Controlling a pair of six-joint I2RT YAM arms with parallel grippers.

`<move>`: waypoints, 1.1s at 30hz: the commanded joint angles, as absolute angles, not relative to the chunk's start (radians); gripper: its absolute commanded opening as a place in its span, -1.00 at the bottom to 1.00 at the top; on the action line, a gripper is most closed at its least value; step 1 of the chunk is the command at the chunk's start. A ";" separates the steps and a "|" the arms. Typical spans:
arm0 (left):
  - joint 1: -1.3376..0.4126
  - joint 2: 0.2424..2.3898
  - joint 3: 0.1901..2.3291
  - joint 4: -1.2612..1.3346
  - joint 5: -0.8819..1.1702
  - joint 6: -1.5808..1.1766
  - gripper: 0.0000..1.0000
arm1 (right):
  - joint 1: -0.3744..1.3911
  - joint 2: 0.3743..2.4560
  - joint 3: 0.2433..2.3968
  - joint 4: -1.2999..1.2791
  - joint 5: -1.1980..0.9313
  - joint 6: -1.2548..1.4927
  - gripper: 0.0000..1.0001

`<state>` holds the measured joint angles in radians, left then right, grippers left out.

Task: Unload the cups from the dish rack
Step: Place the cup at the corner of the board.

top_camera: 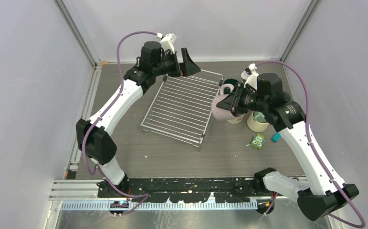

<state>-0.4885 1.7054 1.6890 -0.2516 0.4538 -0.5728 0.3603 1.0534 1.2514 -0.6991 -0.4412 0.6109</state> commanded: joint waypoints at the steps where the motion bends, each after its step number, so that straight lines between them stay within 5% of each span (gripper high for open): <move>1: -0.496 1.627 1.719 -0.373 0.352 -0.523 0.99 | 0.365 1.021 1.360 -0.791 -0.258 0.575 -0.98; 13: -0.666 1.503 1.589 -0.518 0.231 -0.465 0.99 | 0.300 1.085 1.509 -1.090 0.236 0.637 -0.99; 22: -0.720 1.446 1.555 -0.620 0.228 -0.434 0.99 | -0.076 1.140 1.465 -1.067 0.211 0.596 -0.99; 33: -0.767 1.461 1.603 -0.704 0.215 -0.404 0.99 | -0.228 1.241 1.376 -0.914 0.330 0.610 -0.99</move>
<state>-0.7471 1.4765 1.5494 -0.6746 0.2279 -0.4324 -0.2028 1.2396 1.3842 -1.0626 0.2337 0.6151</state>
